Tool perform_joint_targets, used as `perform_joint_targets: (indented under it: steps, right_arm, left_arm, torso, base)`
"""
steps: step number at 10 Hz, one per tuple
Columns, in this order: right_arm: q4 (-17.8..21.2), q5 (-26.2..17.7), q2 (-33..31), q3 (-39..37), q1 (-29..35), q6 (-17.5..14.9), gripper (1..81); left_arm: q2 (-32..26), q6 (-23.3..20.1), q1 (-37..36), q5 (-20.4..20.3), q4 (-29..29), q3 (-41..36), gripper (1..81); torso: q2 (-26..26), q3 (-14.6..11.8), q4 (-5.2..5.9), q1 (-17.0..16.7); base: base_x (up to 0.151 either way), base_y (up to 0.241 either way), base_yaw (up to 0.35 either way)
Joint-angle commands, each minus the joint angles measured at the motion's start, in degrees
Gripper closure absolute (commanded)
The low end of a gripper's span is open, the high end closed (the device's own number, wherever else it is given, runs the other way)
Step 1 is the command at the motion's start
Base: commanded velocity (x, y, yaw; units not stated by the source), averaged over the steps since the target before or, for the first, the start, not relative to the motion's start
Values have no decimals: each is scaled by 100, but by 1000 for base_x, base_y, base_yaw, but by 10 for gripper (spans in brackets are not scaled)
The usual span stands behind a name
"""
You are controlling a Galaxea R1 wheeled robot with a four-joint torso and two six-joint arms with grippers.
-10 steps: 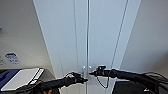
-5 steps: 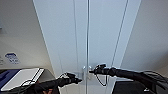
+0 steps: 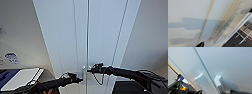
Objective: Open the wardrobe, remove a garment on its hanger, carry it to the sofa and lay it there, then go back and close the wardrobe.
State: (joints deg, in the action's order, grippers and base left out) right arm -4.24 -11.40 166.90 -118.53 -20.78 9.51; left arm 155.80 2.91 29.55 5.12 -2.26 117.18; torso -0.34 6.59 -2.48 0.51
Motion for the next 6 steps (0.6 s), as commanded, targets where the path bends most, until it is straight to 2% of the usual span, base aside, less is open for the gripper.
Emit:
perform_joint_targets:
  steps: [1,6]
  right_arm:
    - [-33,41,293,-90,913,8,10]
    - [-42,24,267,323,816,16,10]
  left_arm:
    - [372,-10,-1008,33,-38,507,10]
    - [1042,-19,-1245,24,-38,1114,10]
  torso:
    - [0,0,0,0]
    - [2,0,0,0]
  base:
    - [0,0,0]
    - [0,0,0]
